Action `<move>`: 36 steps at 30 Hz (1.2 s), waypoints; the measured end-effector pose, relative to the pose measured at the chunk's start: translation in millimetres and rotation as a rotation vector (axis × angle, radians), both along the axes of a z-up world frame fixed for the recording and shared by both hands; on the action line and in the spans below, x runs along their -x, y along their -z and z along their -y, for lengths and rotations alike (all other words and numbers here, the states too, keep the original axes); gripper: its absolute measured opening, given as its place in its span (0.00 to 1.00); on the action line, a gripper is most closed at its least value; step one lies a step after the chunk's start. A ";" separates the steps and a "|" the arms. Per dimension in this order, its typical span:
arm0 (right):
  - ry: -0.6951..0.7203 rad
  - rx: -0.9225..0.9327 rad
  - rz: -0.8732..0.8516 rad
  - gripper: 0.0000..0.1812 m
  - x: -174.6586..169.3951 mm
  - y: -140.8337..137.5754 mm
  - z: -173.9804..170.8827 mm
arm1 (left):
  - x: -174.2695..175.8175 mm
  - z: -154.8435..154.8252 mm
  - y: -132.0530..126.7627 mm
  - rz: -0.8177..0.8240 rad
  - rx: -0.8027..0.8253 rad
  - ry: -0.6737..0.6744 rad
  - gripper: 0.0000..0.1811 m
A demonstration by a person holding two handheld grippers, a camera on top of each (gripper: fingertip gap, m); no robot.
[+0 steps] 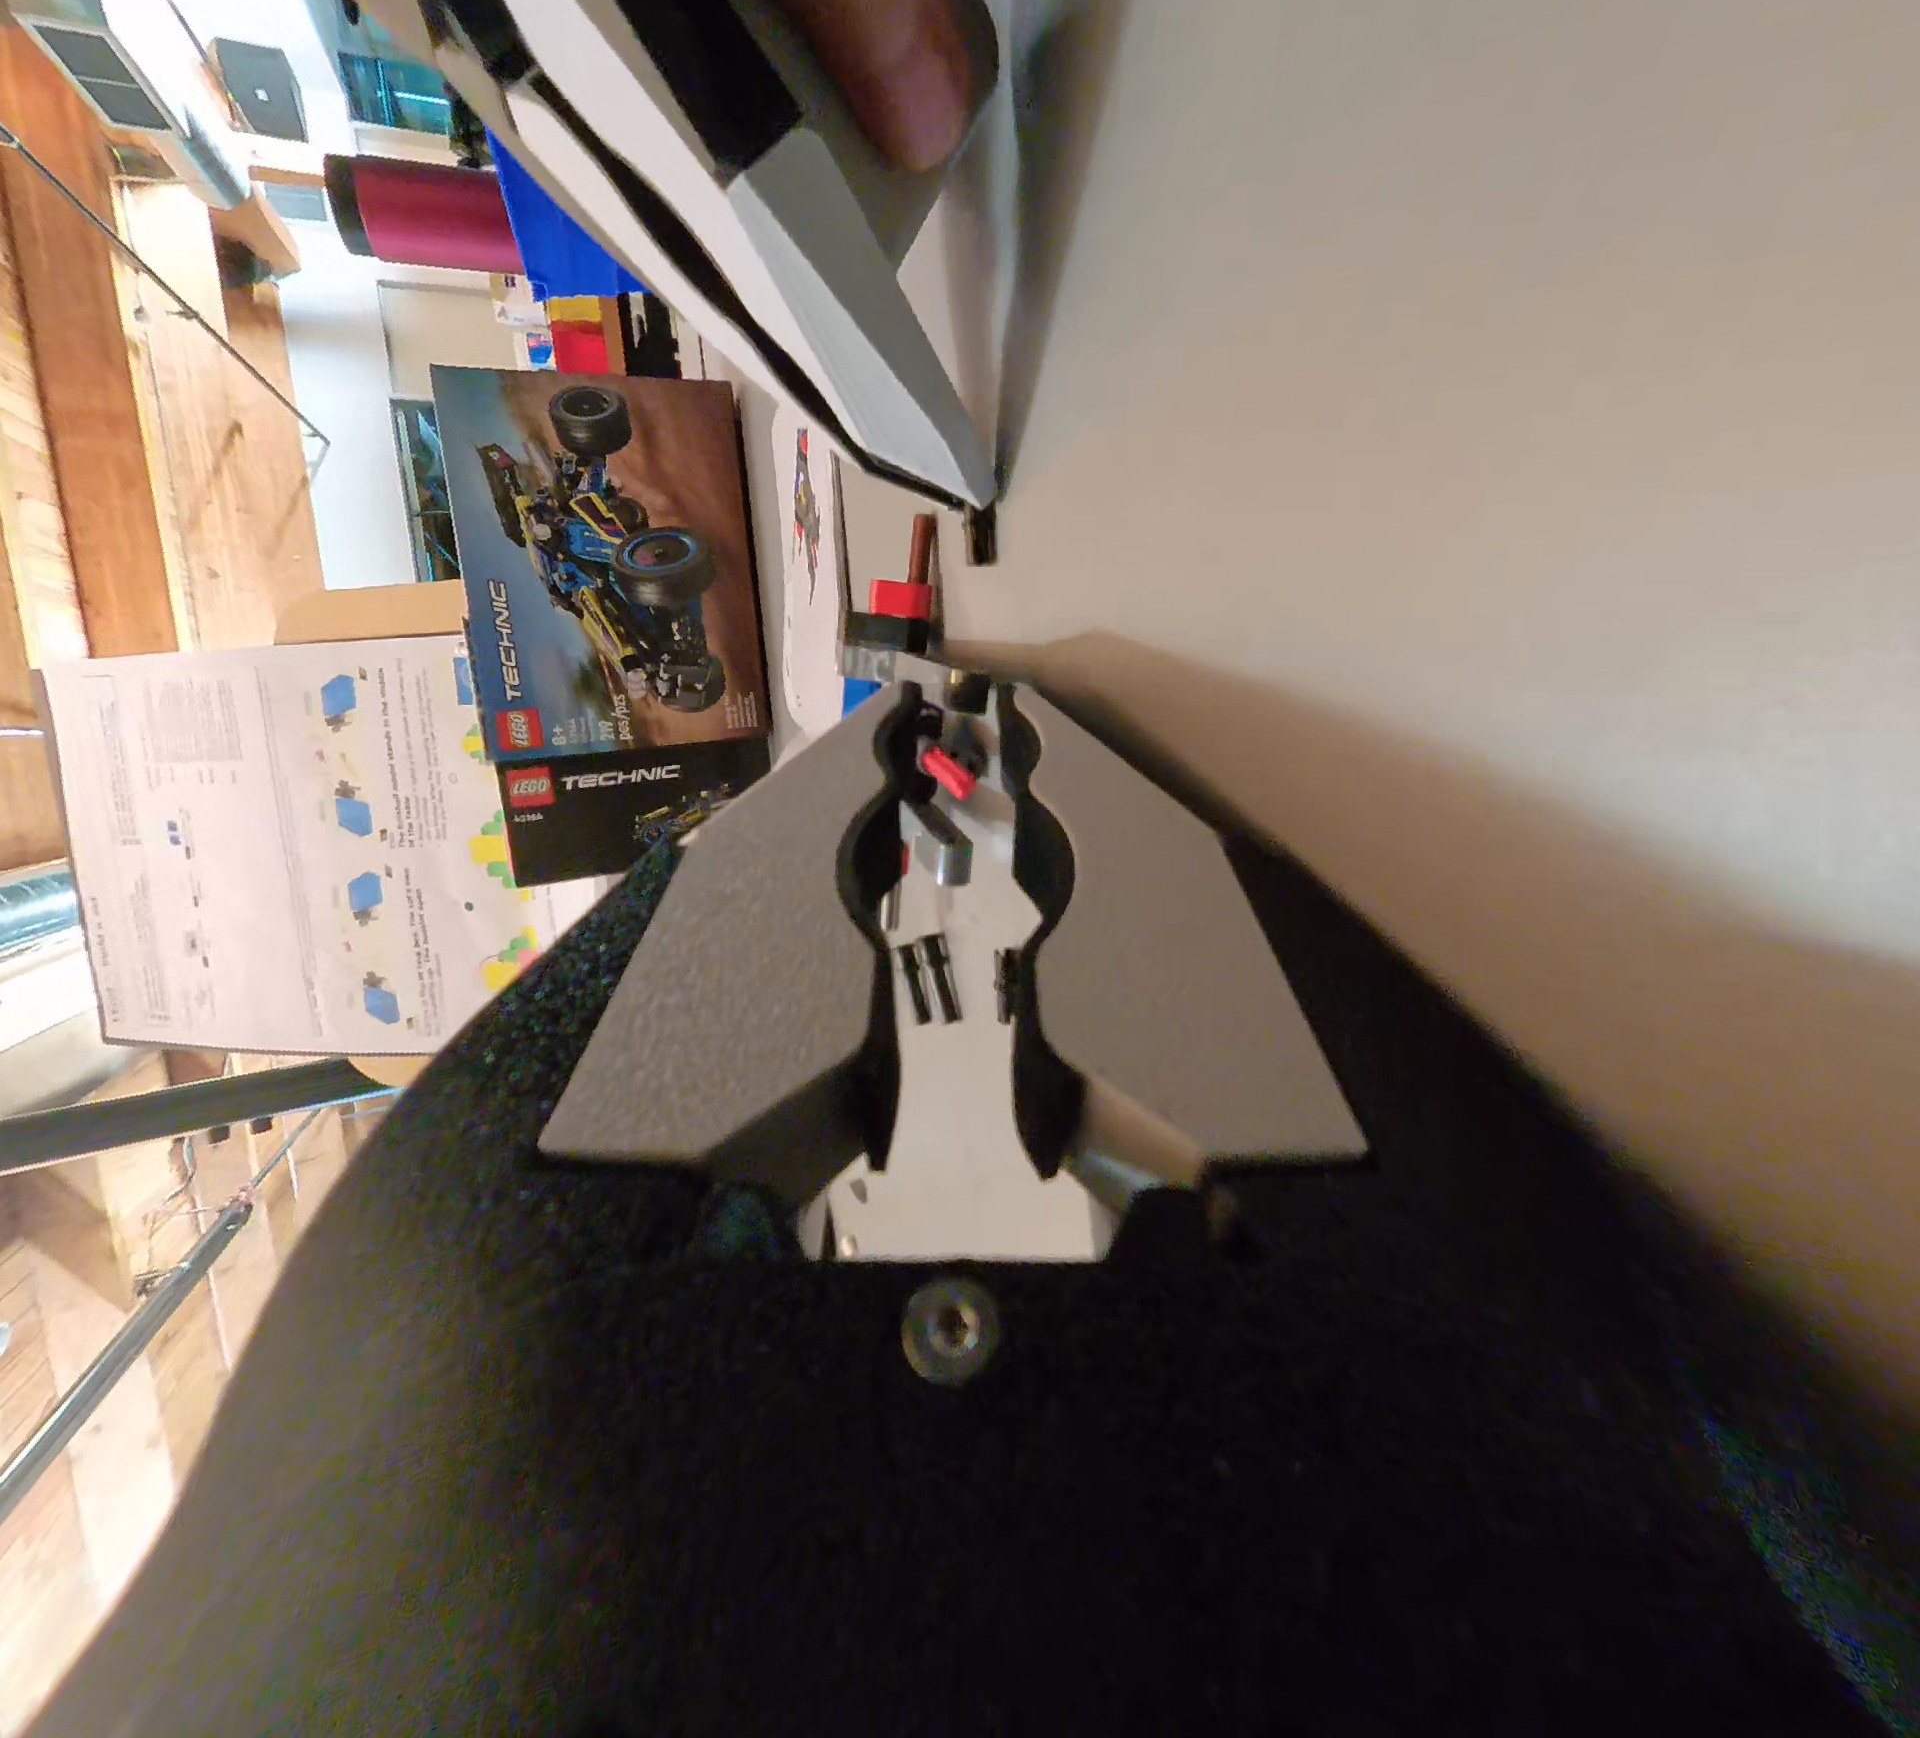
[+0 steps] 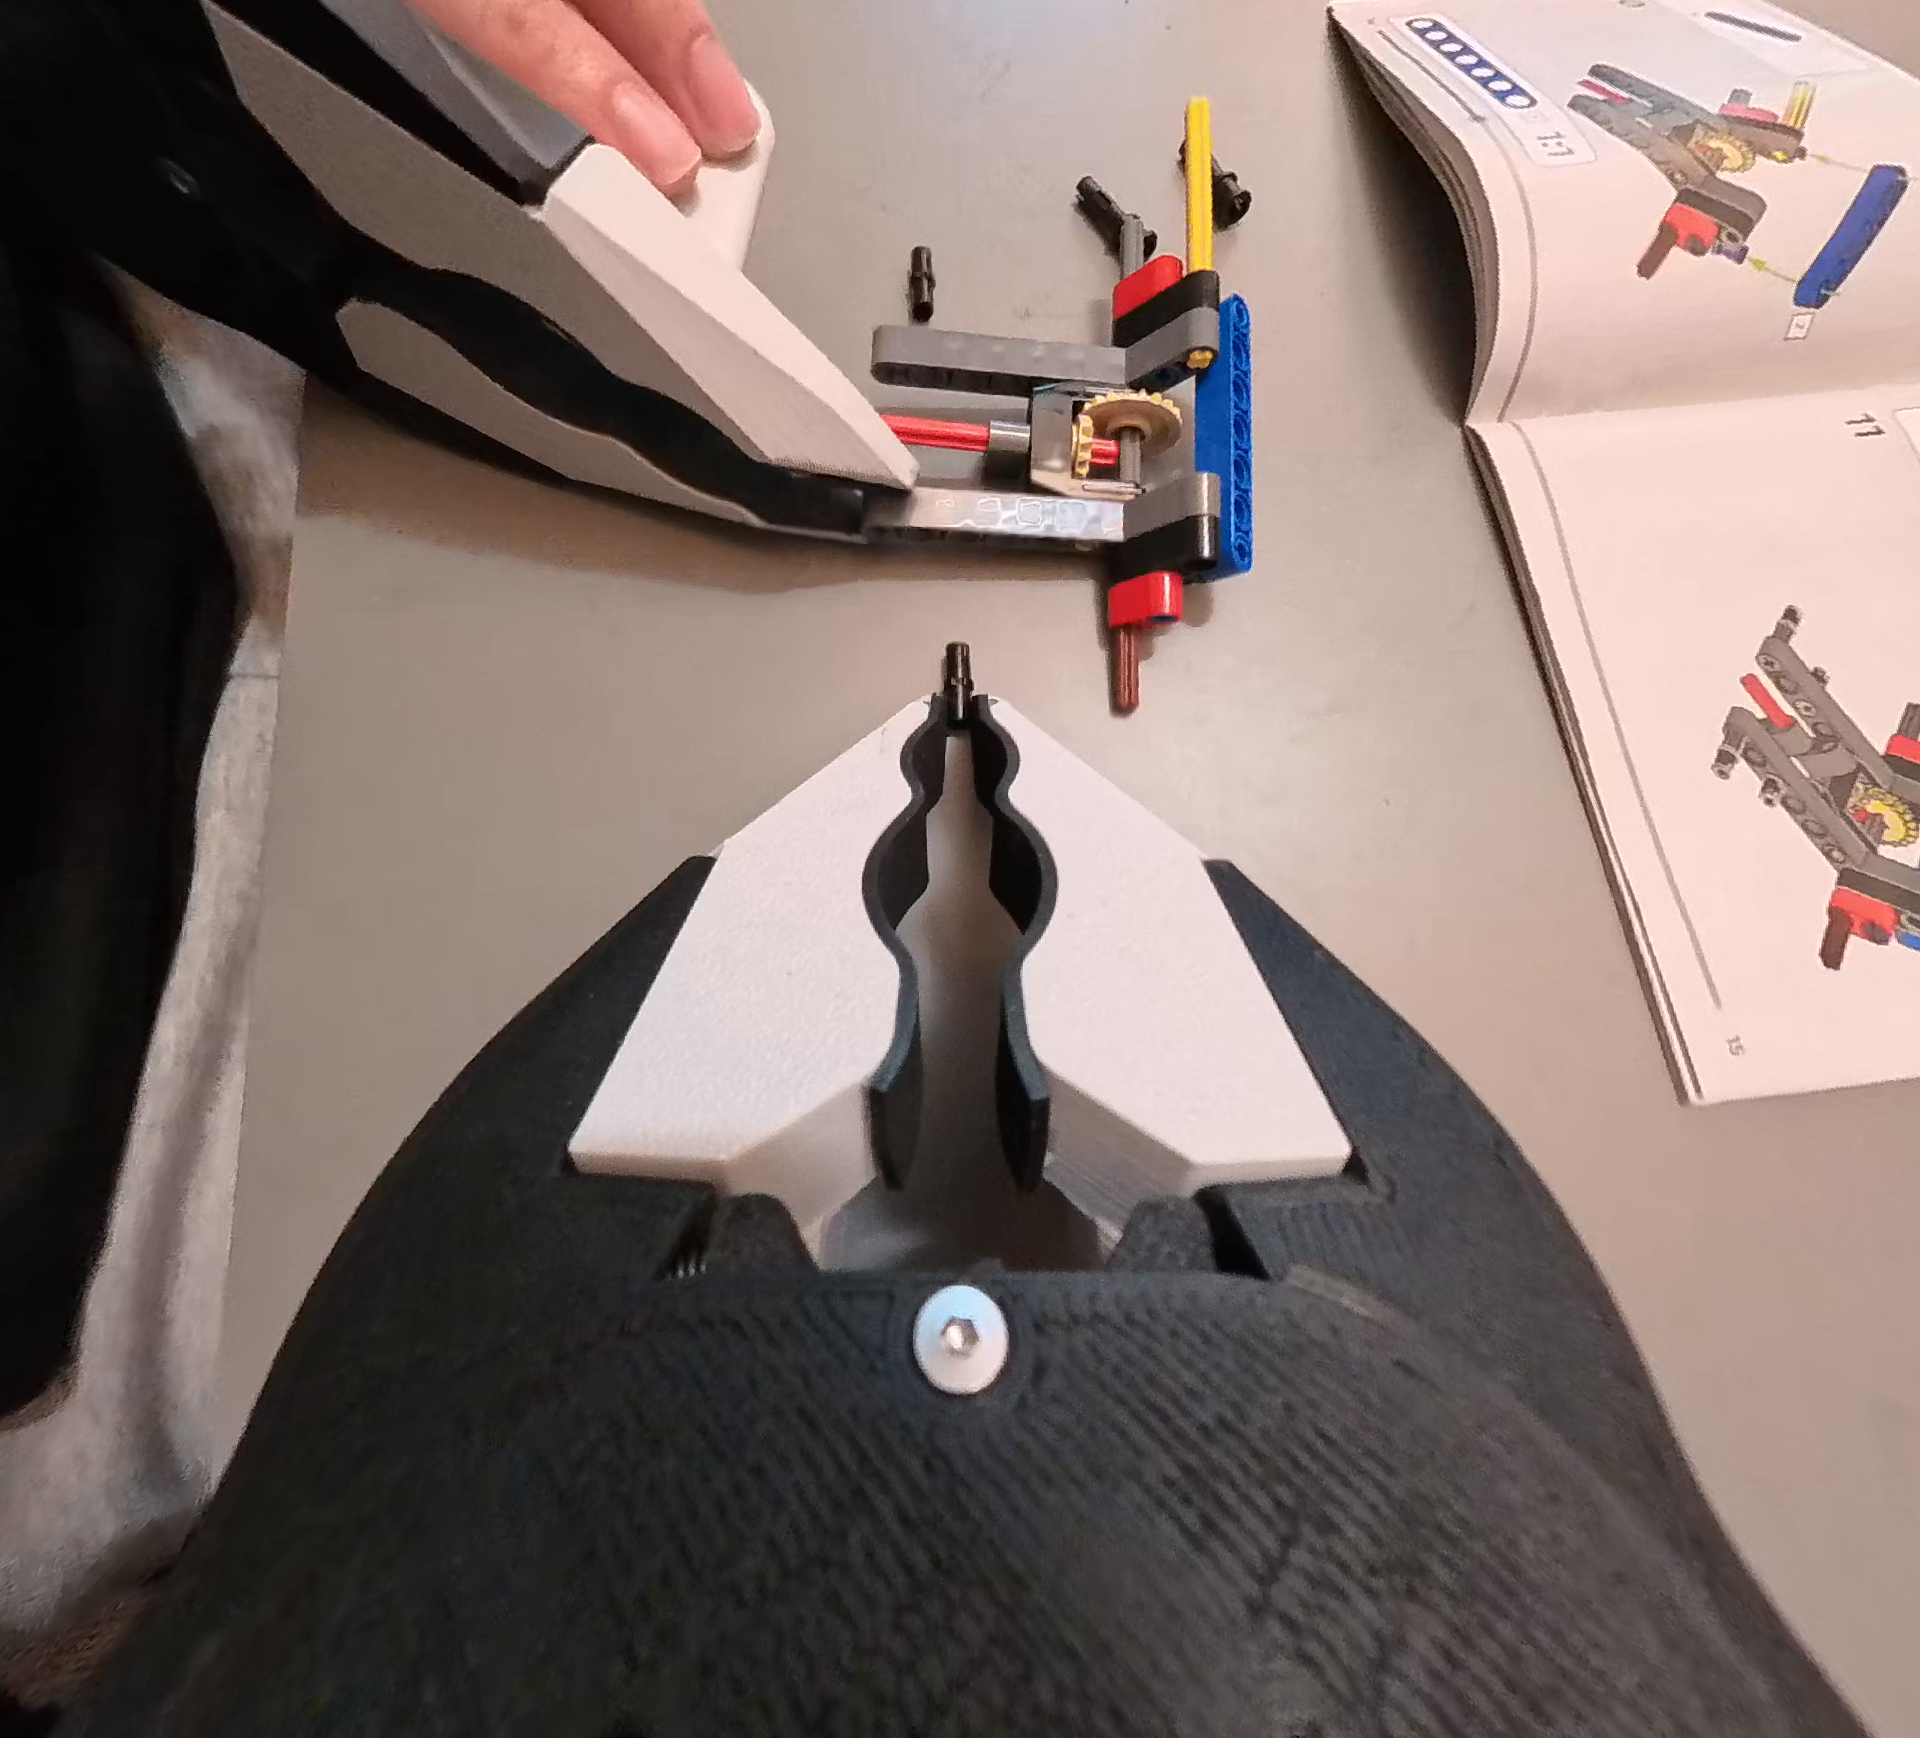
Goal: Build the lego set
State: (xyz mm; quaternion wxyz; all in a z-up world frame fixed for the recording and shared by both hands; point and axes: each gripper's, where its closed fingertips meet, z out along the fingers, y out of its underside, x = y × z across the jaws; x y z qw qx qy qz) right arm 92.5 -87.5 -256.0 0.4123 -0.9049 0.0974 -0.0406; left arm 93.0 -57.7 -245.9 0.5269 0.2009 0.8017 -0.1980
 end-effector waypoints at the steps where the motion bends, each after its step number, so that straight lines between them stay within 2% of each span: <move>1: 0.000 0.000 0.000 0.02 0.0 0.1 -1.6 | -0.3 0.5 -0.3 0.004 -0.007 0.000 0.07; 7: -0.001 -0.003 -0.010 0.01 0.1 0.1 -2.5 | -7.4 1.8 1.7 0.039 -0.035 -0.020 0.04; 11: 0.000 -0.001 -0.004 0.01 -0.8 0.0 -3.5 | -10.6 3.0 -2.8 0.045 0.050 -0.027 0.03; 16: 0.018 -0.014 0.030 0.01 -7.6 -3.4 -9.0 | -7.8 5.4 -12.1 0.002 0.191 0.064 0.03; 20: -0.004 -0.148 0.036 0.01 -8.0 -24.4 -19.0 | -7.5 1.3 -13.8 -0.028 0.226 0.121 0.03; 23: -0.008 -0.188 0.011 0.01 -10.7 -29.8 -20.7 | -8.3 -1.4 -14.1 -0.040 0.237 0.144 0.03; 30: -0.020 -0.092 0.002 0.02 -10.7 -14.8 -24.1 | -7.8 -2.7 -18.7 -0.077 0.291 0.172 0.03; 36: -0.042 -0.109 0.022 0.01 -8.7 -18.1 -26.0 | -7.7 -3.2 -18.9 -0.092 0.294 0.196 0.03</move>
